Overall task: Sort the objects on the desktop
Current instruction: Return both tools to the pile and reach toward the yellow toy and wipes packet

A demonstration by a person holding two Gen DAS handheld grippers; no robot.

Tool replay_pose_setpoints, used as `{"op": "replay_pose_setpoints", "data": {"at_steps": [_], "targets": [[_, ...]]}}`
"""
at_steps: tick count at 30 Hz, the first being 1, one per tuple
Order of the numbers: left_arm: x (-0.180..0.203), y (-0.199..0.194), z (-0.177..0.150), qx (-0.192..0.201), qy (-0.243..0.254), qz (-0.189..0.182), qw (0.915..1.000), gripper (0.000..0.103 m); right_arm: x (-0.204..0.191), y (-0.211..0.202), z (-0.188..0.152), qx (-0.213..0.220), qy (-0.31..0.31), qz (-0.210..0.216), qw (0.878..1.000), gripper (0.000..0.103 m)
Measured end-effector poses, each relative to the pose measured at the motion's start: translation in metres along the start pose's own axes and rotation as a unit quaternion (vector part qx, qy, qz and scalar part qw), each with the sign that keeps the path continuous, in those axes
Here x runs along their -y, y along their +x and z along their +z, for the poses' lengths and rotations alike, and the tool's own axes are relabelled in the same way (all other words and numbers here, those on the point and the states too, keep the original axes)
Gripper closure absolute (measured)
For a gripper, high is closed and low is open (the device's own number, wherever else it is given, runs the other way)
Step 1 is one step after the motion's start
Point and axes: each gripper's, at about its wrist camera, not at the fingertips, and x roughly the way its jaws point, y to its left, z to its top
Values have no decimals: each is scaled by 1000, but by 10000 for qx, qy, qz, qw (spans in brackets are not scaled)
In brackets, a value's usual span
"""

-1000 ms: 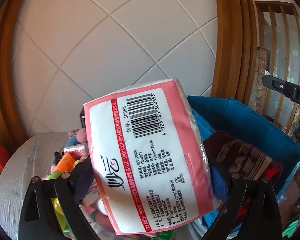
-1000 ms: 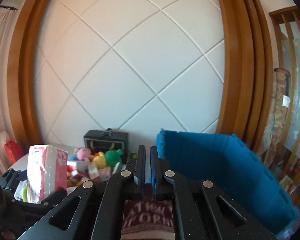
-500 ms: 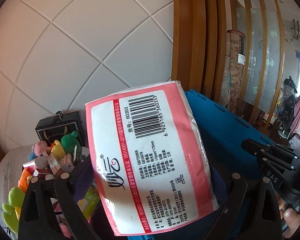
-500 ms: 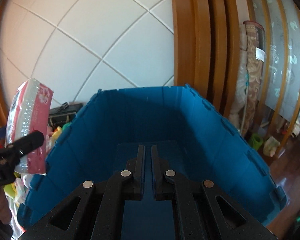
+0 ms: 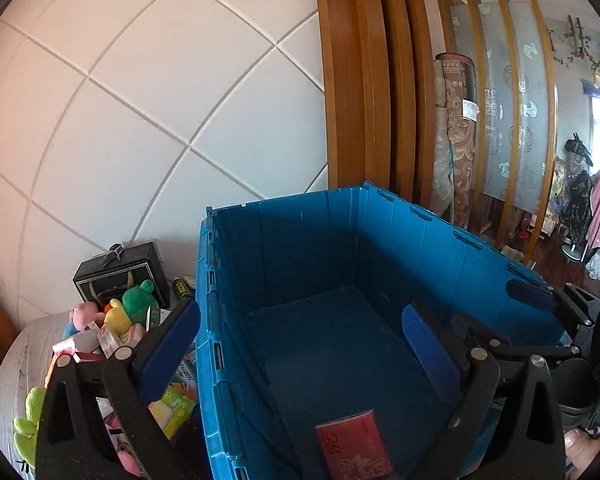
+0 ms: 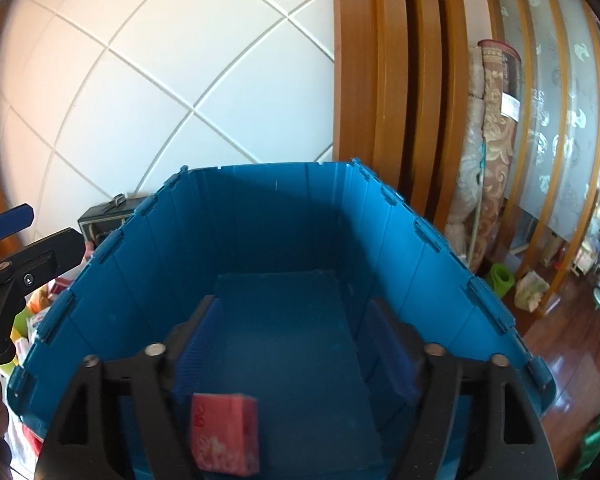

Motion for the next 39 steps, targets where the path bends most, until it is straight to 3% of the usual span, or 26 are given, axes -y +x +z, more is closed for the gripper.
{"op": "replay_pose_setpoints", "data": {"at_steps": [2,6,12,16,22,27,33,36,39], "targets": [[-6,-9,-6,50,-31,115,9999,1,-4,-4,0,45,-31,76,10000,0],[-33,-35,-28,172,-171,496,9985,1,-23,-21,-3,262,-130,321,9991,0],[-101,-64,-83,-50,-615,1438,9877,1,-76,-42,-18,614,-387,1397,9875,0],[-153,-84,-130,-327,-994,1978,9746,1,-121,-51,-26,827,-638,2077,9726,0],[-223,-109,-204,-924,-1697,2678,9439,1,-193,-63,-40,978,-1203,2743,9491,0],[-259,-120,-264,-1488,-2120,2961,9194,1,-248,-58,-59,664,-1442,3209,9337,0],[-291,-123,-322,-2165,-2390,3014,8973,1,-298,-24,-102,-275,-1719,3347,9261,0],[-303,-125,-339,-2328,-2484,2955,8926,1,-316,-6,-123,-687,-1812,3236,9262,0],[-309,-122,-344,-2365,-2504,2838,8949,1,-325,7,-136,-960,-1871,3071,9282,0]]}}
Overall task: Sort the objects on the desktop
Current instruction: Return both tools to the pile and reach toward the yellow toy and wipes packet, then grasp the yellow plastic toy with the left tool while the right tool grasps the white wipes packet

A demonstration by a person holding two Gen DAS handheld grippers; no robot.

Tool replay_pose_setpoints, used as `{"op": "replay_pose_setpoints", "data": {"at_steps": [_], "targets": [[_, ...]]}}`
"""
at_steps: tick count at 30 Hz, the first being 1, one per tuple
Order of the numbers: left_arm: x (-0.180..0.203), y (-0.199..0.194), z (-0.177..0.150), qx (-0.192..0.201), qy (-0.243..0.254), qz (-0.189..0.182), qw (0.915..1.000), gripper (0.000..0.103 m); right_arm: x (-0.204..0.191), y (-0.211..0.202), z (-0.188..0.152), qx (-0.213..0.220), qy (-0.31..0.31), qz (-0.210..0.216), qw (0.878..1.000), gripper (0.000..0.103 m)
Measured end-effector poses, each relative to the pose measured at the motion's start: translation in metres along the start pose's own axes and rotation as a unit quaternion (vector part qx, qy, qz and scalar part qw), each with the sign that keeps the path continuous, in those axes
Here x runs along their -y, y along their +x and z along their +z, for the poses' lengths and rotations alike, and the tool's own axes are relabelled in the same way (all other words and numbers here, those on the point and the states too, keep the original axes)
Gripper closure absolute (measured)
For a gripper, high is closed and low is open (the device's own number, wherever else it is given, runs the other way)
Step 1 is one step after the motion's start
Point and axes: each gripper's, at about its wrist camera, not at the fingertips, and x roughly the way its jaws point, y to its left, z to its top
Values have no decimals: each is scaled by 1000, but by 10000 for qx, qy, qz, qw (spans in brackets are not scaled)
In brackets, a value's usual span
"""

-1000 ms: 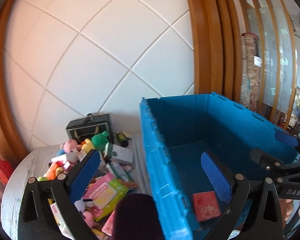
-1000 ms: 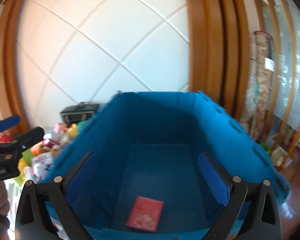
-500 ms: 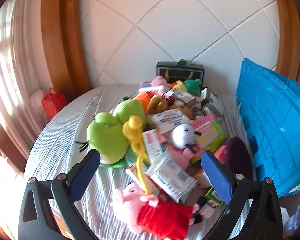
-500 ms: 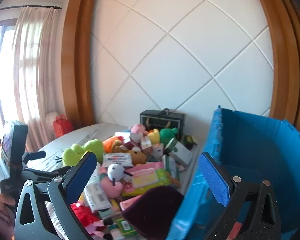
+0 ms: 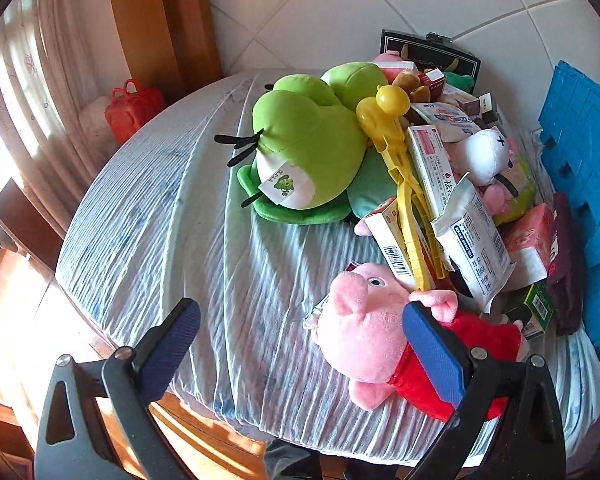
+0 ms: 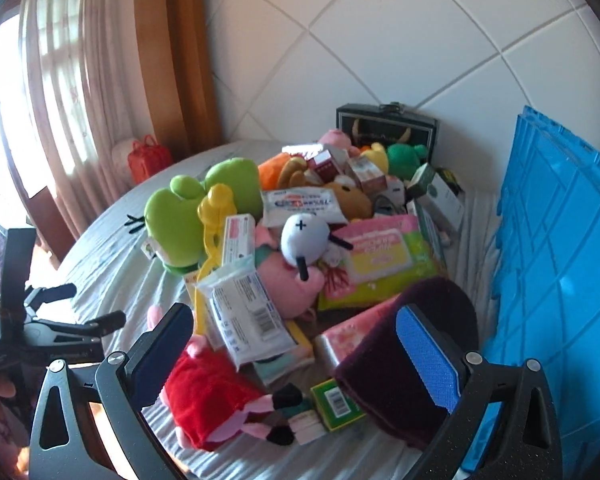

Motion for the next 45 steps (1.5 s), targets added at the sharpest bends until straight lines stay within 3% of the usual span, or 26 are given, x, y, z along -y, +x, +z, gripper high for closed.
{"op": "replay_pose_setpoints", "data": {"at_steps": [8,14,25,26,28,29,30,33,36,40,41,42,43,45], "targets": [[16,22,8,-111,275,-313,9991,1,0,32,-13,-599,68,-148,9981,0],[26,32,19,-53,525,-363,9979,2,-4,67,-17,-955,93,-9,9954,0],[20,58,53,-31,534,-506,9973,5,-29,141,-10,-1473,22,267,9887,0],[20,59,57,-11,528,-532,9972,5,-31,147,-9,-1504,8,265,9883,5],[22,64,65,38,528,-576,9969,7,-34,158,-9,-1579,-25,265,9871,26],[22,68,69,48,540,-601,9967,10,-33,162,-9,-1611,50,420,9860,42],[25,71,73,34,554,-627,9965,11,-32,162,-7,-1592,215,647,9849,49],[31,78,83,40,532,-777,9955,13,-31,153,-4,-1456,266,652,9868,58],[40,81,93,114,511,-887,9947,13,-19,136,3,-1221,410,581,9900,59],[56,91,105,113,559,-758,9955,13,4,125,11,-1086,612,379,9915,59],[59,91,107,85,545,-751,9956,17,9,126,13,-1093,651,316,9914,59],[61,88,108,69,517,-823,9952,37,14,125,13,-1096,696,256,9912,59],[62,85,108,24,510,-952,9941,46,19,125,14,-1106,738,250,9908,59],[62,85,108,-67,371,-986,9944,49,22,122,15,-1084,778,239,9908,59]]}}
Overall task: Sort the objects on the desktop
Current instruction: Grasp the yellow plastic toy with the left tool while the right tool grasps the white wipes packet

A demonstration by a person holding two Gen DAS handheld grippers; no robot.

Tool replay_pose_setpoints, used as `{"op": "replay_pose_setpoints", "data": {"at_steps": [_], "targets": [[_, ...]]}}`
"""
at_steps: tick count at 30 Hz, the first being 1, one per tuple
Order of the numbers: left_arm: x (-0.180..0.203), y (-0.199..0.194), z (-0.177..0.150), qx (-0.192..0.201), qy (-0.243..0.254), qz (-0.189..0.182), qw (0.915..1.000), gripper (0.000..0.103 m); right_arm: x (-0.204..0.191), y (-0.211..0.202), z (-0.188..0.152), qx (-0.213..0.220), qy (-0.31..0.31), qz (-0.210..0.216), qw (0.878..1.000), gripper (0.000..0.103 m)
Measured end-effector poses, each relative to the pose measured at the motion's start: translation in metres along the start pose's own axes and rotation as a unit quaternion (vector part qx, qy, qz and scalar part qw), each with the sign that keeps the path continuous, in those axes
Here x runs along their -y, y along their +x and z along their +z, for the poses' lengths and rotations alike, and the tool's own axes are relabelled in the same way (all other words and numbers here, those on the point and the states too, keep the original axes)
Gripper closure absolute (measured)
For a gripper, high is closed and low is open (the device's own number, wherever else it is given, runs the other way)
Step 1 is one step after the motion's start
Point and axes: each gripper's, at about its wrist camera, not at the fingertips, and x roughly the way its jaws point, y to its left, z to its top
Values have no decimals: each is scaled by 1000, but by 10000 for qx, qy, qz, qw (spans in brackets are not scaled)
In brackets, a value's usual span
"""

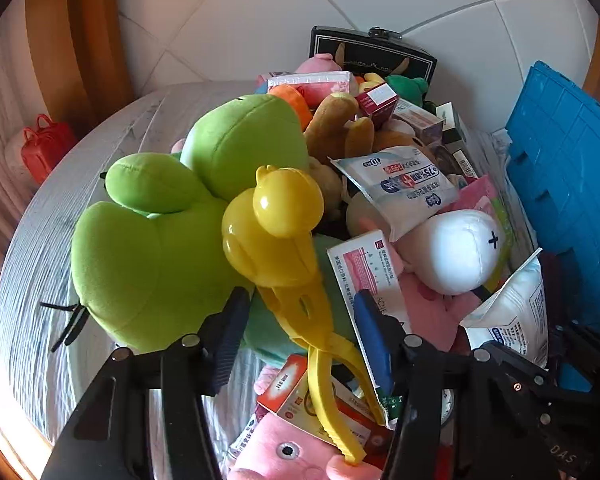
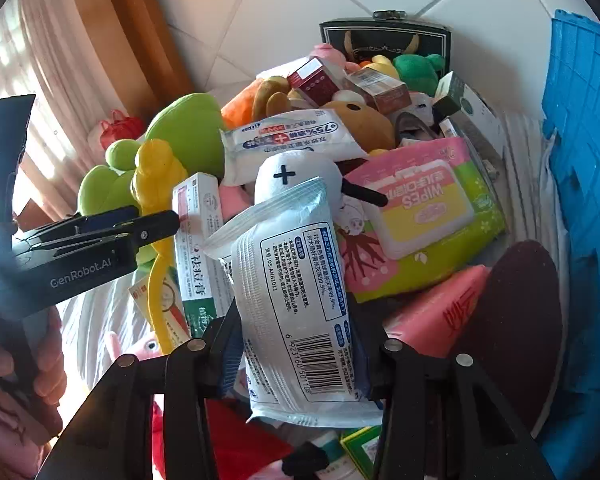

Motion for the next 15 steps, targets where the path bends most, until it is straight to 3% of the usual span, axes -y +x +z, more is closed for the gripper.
{"op": "replay_pose_setpoints", "data": {"at_steps": [3,6,12,13,14,15], "targets": [[-7,11,-1,-33,-257,6,9997,49,4,1,2,-7,15,-10,10000,59],[-12,18,0,-56,-348,235,9991,50,5,2,1,-50,21,-36,10000,59],[-9,23,-2,9,-350,63,9994,50,9,-1,-1,-68,18,-68,10000,59],[-6,28,-1,-13,-280,78,9996,52,9,-1,0,-65,12,-78,9999,59],[-2,31,0,-26,-186,61,9998,68,9,-1,0,-65,28,-81,9999,59],[1,29,1,-33,-140,-18,9999,75,9,-2,1,-60,57,-61,9999,59]]}}
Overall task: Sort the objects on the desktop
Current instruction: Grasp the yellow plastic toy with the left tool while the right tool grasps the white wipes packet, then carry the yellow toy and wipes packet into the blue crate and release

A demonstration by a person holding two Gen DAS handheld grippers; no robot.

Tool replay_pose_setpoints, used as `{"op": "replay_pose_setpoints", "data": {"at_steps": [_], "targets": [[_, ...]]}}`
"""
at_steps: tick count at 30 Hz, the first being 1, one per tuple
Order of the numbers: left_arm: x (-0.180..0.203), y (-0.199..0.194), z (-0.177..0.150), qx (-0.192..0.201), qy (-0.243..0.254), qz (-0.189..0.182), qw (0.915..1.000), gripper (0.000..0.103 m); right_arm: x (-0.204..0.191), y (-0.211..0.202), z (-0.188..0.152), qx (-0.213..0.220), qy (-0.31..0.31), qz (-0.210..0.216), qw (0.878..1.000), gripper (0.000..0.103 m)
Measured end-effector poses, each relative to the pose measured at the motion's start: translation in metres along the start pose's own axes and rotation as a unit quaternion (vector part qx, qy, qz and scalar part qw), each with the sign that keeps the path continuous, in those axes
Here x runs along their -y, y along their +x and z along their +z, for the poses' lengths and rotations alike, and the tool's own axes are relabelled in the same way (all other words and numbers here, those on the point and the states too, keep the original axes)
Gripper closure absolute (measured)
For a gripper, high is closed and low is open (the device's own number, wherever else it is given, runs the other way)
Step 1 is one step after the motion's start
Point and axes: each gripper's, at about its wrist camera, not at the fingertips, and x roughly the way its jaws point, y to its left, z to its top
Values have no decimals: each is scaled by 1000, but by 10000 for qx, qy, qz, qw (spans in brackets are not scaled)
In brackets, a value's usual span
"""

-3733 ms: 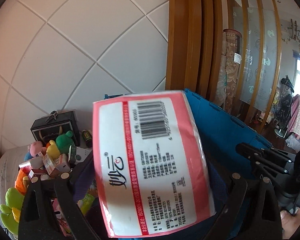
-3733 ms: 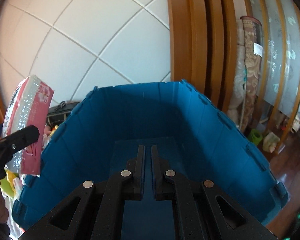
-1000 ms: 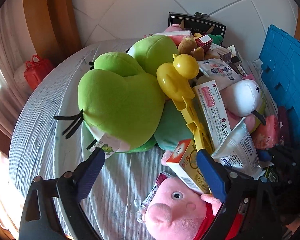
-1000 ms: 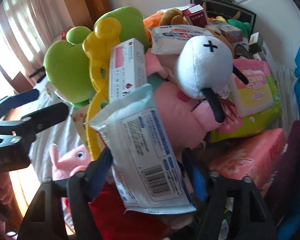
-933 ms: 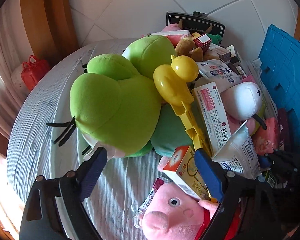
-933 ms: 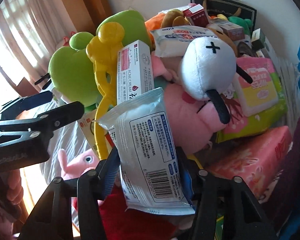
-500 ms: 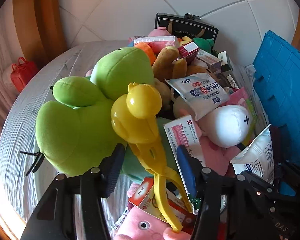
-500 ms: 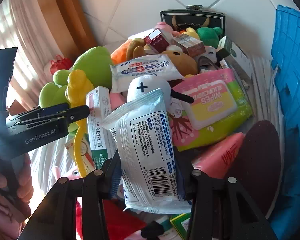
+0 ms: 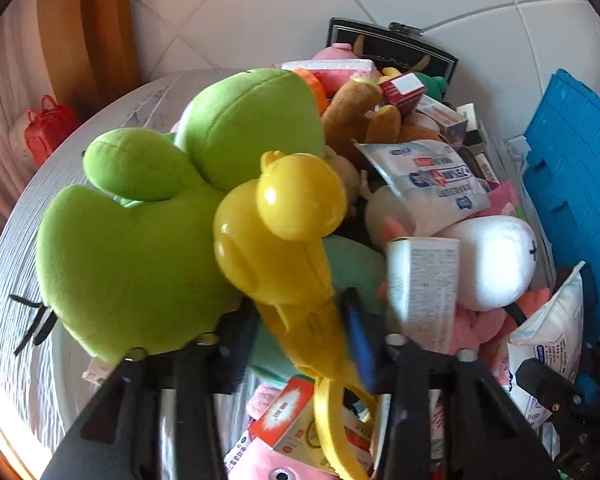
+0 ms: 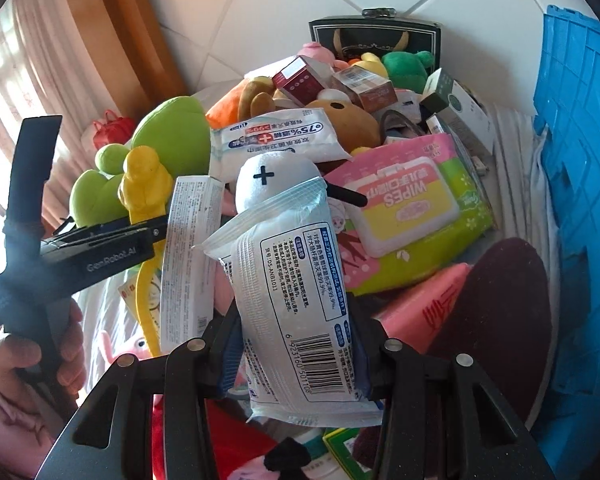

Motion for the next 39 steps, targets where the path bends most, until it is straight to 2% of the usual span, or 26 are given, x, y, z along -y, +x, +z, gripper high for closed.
{"op": "replay_pose_setpoints", "data": {"at_steps": [2,3,12,17,21,26,30,35,39], "targets": [[5,-13,-1,158,88,-41,9998,86,-2,-4,2,55,-3,-14,10000,59],[7,-21,0,231,153,-91,9996,88,-4,-7,4,86,-28,-31,10000,59],[12,-103,15,1152,496,19,9921,88,-19,-52,25,648,-136,-184,9976,59],[26,-148,27,1630,722,-189,9838,88,-29,-102,44,1165,-201,-415,9921,59],[52,-180,43,1990,918,-539,9742,88,-25,-154,59,1639,-121,-666,9842,59],[105,-223,66,2505,1254,-965,9551,88,-3,-230,76,2227,6,-1215,9673,59],[160,-258,82,2815,1460,-1423,9376,88,31,-284,82,2511,133,-1700,9528,59],[244,-302,101,3060,1714,-2040,9140,88,93,-336,85,2510,315,-2324,9391,59],[321,-317,116,2807,1823,-2585,9062,88,157,-363,84,2297,530,-2735,9325,59]]}}
